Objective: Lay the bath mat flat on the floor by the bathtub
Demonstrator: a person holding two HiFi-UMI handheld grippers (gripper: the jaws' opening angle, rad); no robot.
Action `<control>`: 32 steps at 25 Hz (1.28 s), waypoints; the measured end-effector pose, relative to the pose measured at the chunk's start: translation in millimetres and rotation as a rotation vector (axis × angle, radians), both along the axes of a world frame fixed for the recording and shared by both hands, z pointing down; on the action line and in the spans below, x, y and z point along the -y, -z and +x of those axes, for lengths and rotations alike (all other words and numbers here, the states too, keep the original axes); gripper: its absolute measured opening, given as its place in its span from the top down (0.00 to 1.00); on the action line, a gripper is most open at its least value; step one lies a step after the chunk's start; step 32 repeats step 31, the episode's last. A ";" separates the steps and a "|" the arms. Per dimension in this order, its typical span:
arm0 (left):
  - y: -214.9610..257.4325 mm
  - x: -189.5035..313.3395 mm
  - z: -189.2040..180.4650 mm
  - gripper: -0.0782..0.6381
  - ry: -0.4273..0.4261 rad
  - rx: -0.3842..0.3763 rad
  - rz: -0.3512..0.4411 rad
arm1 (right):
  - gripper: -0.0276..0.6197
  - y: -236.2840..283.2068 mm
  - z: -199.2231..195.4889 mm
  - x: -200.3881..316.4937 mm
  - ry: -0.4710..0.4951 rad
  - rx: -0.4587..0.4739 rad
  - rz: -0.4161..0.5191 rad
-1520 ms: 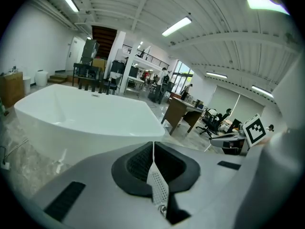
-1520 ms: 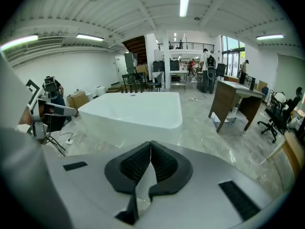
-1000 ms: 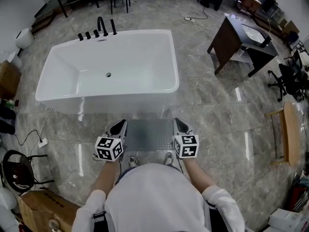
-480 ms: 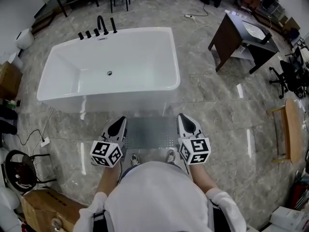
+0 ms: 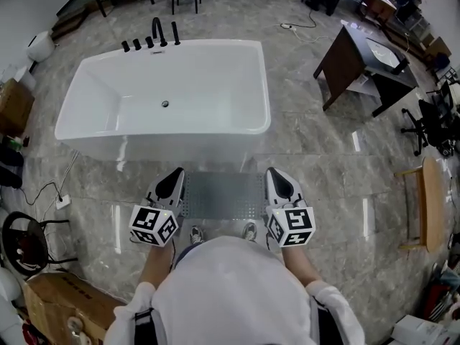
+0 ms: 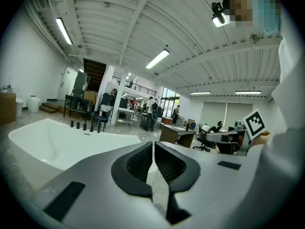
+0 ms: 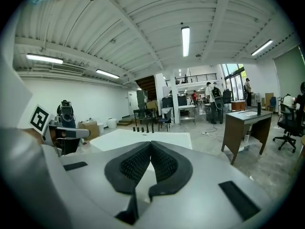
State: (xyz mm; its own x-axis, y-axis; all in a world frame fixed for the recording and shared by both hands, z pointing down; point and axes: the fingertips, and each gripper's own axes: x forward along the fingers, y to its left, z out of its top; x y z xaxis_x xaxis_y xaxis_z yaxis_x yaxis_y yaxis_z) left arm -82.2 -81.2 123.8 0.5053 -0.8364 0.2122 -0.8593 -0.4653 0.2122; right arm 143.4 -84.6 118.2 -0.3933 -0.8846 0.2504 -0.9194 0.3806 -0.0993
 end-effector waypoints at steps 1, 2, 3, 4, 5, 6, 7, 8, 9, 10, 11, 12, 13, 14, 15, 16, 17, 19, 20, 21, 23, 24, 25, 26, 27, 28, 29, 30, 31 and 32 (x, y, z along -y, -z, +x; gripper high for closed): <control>0.4 1.2 0.0 0.84 0.000 0.000 0.001 | 0.91 -0.5 1.0 1.5 -0.003 -0.008 -0.003; 0.6 2.1 0.5 0.84 -0.001 0.000 0.001 | 0.91 -1.0 2.7 2.7 -0.007 -0.017 -0.006; 1.0 2.8 0.9 0.84 -0.003 0.000 0.002 | 0.91 -1.4 4.4 3.8 -0.012 -0.025 -0.008; 1.5 3.4 0.8 0.84 -0.004 0.000 0.003 | 0.91 -1.4 5.8 4.8 -0.016 -0.031 -0.009; 2.1 4.1 0.3 0.84 -0.005 0.001 0.005 | 0.91 -1.2 6.7 5.6 -0.020 -0.038 -0.009; 2.6 4.6 -0.2 0.84 -0.005 0.001 0.007 | 0.91 -0.8 7.4 6.1 -0.024 -0.045 -0.008; 3.0 5.1 -0.6 0.84 -0.005 0.002 0.008 | 0.91 -0.4 7.8 6.3 -0.026 -0.051 -0.006; 3.3 5.4 -0.9 0.84 -0.006 0.002 0.010 | 0.91 0.1 7.9 6.3 -0.028 -0.055 -0.005; 3.6 5.5 -1.0 0.84 -0.006 0.003 0.012 | 0.91 0.7 7.7 6.0 -0.028 -0.056 -0.003; 4.2 5.7 -1.2 0.84 -0.007 0.005 0.013 | 0.91 1.5 7.2 6.0 -0.028 -0.057 -0.002; 5.0 6.2 -1.3 0.84 -0.008 0.007 0.015 | 0.91 2.4 6.6 6.4 -0.028 -0.057 -0.001; 5.8 6.9 -1.4 0.84 -0.009 0.008 0.017 | 0.91 3.4 5.9 7.0 -0.028 -0.057 0.000; 6.5 7.4 -1.3 0.84 -0.009 0.009 0.018 | 0.91 4.2 5.3 7.6 -0.028 -0.056 0.001; 6.8 7.6 -1.1 0.84 -0.010 0.010 0.019 | 0.91 4.8 4.6 7.9 -0.028 -0.055 0.003; 6.8 7.4 -0.8 0.84 -0.011 0.010 0.020 | 0.91 5.1 3.9 7.8 -0.026 -0.055 0.004; 6.6 7.0 -0.6 0.84 -0.011 0.010 0.021 | 0.91 5.2 3.2 7.7 -0.025 -0.056 0.005; 6.4 6.5 -0.4 0.84 -0.012 0.011 0.022 | 0.91 5.4 2.5 7.6 -0.024 -0.056 0.006; 5.5 5.6 -0.8 0.84 -0.010 0.010 0.021 | 0.91 5.3 1.2 7.5 -0.023 -0.058 0.008; 4.5 5.1 -1.2 0.84 -0.008 0.008 0.020 | 0.91 4.8 0.7 7.3 -0.023 -0.057 0.009; 3.2 4.6 -1.6 0.84 -0.007 0.005 0.018 | 0.91 3.9 0.2 7.2 -0.024 -0.055 0.008; 0.9 3.8 -2.0 0.84 -0.005 0.000 0.014 | 0.91 1.7 -0.3 7.0 -0.025 -0.051 0.008; 0.5 3.7 -1.8 0.84 -0.004 0.001 0.013 | 0.91 1.3 -0.1 7.2 -0.025 -0.050 0.007; 0.6 4.0 -1.2 0.84 -0.003 0.003 0.011 | 0.91 1.4 0.5 7.7 -0.025 -0.049 0.006; 0.8 4.4 -0.4 0.84 -0.003 0.004 0.008 | 0.91 1.7 1.3 8.4 -0.025 -0.048 0.004; 0.8 4.7 0.3 0.84 -0.003 0.004 0.006 | 0.91 1.7 2.1 9.0 -0.025 -0.048 0.002; 0.6 4.8 0.7 0.84 -0.003 0.003 0.003 | 0.91 1.4 2.5 9.5 -0.025 -0.048 0.000; 0.2 4.8 0.8 0.84 -0.004 0.001 0.001 | 0.91 0.9 2.6 10.0 -0.026 -0.048 -0.001; -0.3 4.7 0.9 0.84 -0.004 0.000 -0.002 | 0.91 0.4 2.5 10.3 -0.026 -0.048 -0.002; -0.8 4.5 0.9 0.84 -0.005 -0.002 -0.004 | 0.91 0.0 2.2 10.6 -0.026 -0.049 -0.003; -0.8 4.5 0.9 0.84 -0.005 -0.002 -0.004 | 0.91 0.0 2.2 10.6 -0.026 -0.049 -0.003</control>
